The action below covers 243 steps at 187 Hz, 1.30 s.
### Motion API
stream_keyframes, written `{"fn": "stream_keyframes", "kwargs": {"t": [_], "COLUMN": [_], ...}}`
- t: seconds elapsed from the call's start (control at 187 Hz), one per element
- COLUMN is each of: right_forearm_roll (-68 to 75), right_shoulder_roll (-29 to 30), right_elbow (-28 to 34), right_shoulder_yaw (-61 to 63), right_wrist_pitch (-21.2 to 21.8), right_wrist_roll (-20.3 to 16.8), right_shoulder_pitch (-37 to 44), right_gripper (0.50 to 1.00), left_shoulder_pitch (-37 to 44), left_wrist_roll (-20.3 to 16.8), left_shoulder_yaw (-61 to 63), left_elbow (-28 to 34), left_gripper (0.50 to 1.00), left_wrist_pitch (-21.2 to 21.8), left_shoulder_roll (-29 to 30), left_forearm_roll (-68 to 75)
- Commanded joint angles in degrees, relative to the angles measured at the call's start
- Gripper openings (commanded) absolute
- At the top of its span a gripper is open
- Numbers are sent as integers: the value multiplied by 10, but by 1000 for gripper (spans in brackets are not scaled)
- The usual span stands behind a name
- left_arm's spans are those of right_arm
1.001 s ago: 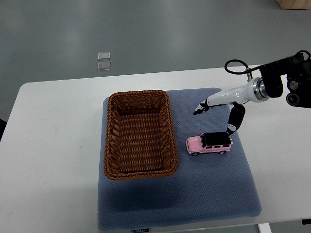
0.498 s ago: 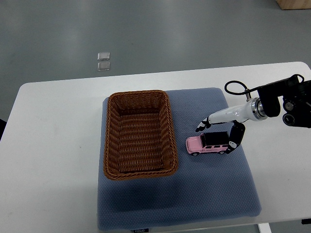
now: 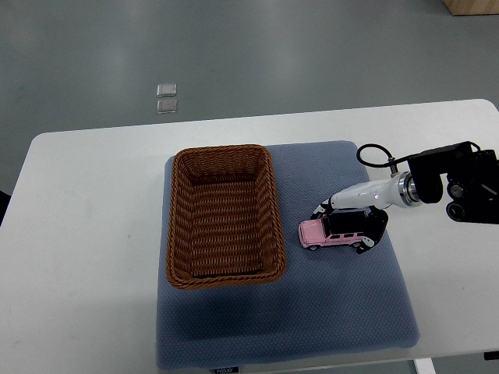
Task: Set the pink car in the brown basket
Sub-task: 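Lower the right hand onto the pink car and close fingers around it, then lift the pink car with the right hand toward the wicker basket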
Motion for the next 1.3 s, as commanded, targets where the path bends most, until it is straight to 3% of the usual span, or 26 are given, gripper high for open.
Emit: {"fn": "stream_keyframes", "kwargs": {"t": [0.0,0.236,0.337,0.932,1.296], "right_forearm_roll": [-9,-12,-8,1,66], "right_shoulder_roll": [0,2,1,7,177], "right_elbow": [-5,-19,-20,-37,-121], "right_shoulder_yaw": [-1,0,1,38,56], "right_wrist_pitch": [-7,-16,-21,-21,-14], "right_wrist_roll": [0,-6,-5,-5,-5], "right_shoulder_pitch": [-7,-7,-4,96,133], "right_gripper": [791,627,599,596,603], "left_shoulder_pitch": [0,0,0,0,0], "left_wrist_roll": [0,0,0,0,0], "left_shoulder_yaw": [0,0,0,0,0], "left_elbow": [0,0,0,0,0], "left_gripper": [1000,1000,1000,1000,1000], "left_wrist_pitch": [0,0,0,0,0], "left_shoulder_roll": [0,0,0,0,0], "left_forearm_roll": [0,0,0,1,0]}}
